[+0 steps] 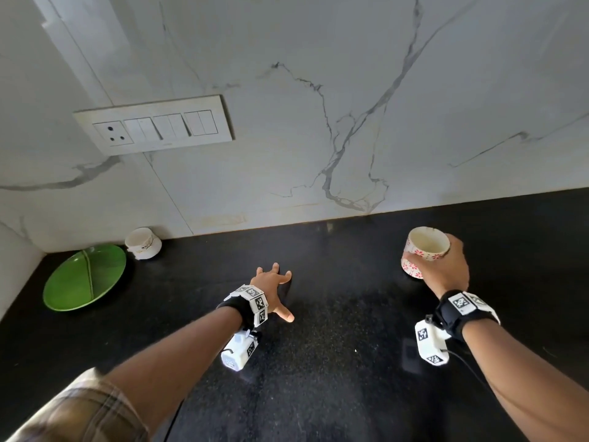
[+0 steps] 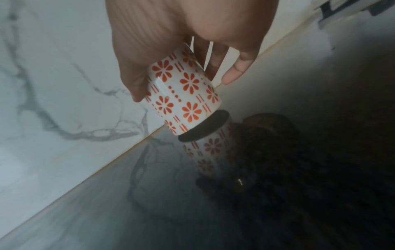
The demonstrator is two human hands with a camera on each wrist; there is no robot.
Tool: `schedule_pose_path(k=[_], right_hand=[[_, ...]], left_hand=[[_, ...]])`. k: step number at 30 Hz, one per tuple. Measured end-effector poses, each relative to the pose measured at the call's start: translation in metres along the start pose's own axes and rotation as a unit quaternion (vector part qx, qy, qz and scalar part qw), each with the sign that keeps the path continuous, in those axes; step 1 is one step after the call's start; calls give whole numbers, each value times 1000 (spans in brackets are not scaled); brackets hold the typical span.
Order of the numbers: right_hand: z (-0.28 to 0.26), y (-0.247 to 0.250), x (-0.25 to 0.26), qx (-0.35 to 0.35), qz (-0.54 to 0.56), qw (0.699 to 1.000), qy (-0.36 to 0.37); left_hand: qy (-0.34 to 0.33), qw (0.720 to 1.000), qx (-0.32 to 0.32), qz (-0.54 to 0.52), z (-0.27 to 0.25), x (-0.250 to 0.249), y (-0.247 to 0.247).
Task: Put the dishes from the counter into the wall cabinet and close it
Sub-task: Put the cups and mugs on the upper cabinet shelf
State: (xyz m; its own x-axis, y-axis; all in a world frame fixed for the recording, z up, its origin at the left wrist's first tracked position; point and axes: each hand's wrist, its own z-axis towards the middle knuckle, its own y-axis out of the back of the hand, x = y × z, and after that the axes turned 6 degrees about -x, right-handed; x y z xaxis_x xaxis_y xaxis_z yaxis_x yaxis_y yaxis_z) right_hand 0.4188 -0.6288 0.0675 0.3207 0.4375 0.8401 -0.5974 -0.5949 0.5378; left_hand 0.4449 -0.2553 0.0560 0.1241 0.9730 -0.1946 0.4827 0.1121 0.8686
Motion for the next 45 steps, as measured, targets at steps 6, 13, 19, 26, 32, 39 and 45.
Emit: schedule_pose_path(k=[6,13,19,26,32,39,45], right_hand=[[-52,11,18,57,-87,985,135],[-106,26,55,94,-150,947,267],[-148,41,98,68,-122,940,311],[-194,67,184,23,-59,933,355],[-232,103,270,-16,-33,908,417],[-252,146,371,-14,105,889,445],[-252,192,462,-12,206,859,469]], left_hand=[[-5,1000,6,5,-5,-1,3],[-65,995,-42,55,-23,-2,4],[-157,979,-126,34,-66,-11,33],[-268,925,-264,-45,-155,-16,136],[-349,847,-397,-64,-252,-8,237],[-398,729,-555,-56,-351,6,345],[-381,661,-646,-30,-403,24,439]])
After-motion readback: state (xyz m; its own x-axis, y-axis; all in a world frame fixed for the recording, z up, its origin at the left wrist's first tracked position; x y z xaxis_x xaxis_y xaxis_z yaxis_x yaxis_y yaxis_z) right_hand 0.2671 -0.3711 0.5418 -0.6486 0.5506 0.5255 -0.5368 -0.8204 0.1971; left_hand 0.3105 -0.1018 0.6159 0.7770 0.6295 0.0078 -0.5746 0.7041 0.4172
